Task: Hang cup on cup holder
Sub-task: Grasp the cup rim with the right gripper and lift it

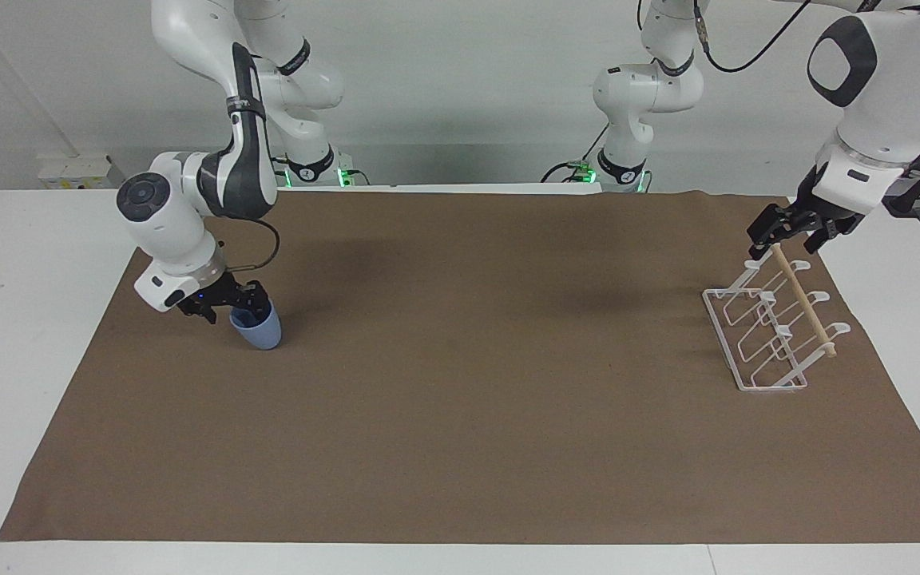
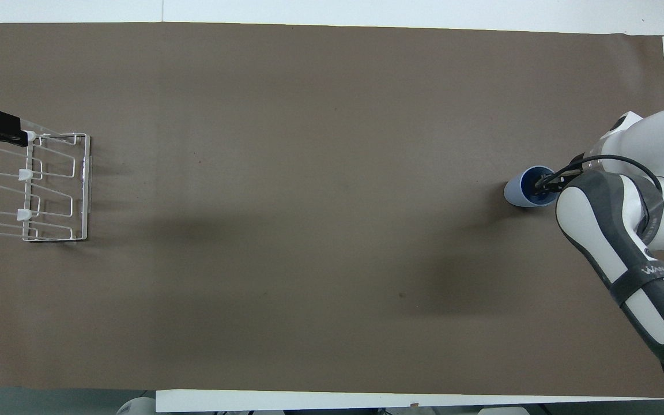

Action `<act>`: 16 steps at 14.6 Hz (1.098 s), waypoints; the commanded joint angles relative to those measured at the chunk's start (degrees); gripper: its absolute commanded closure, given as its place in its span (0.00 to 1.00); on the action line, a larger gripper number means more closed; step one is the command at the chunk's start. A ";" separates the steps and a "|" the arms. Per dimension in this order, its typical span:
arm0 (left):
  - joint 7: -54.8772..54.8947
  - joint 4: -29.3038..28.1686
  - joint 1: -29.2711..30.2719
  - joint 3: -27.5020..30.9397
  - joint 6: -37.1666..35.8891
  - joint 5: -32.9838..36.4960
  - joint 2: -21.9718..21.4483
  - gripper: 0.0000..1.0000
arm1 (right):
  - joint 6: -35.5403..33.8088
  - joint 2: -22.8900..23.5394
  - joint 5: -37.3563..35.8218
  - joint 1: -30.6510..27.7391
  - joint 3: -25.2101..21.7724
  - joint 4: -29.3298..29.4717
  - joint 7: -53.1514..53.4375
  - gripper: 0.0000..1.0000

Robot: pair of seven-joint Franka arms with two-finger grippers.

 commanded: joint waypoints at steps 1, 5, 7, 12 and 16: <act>-0.45 -1.64 -0.38 0.25 0.24 -0.56 -1.46 0.00 | 1.37 -0.63 0.97 -0.45 0.22 -1.32 -2.25 0.72; -0.45 -1.55 -0.03 0.33 0.33 -0.56 -1.46 0.00 | 1.02 -0.54 0.97 -0.27 0.22 -0.97 -1.99 1.00; -0.45 -1.55 0.07 0.33 0.24 -0.56 -1.46 0.00 | 0.14 -0.19 0.97 0.08 0.22 0.08 -2.08 1.00; -0.45 -1.55 0.07 0.33 0.15 -0.56 -1.46 0.00 | -18.01 -0.01 11.37 0.26 1.01 12.19 -3.92 1.00; -1.06 -1.55 -0.20 0.33 0.07 -0.56 -1.46 0.00 | -28.06 -2.38 31.15 0.34 2.76 13.88 -3.57 1.00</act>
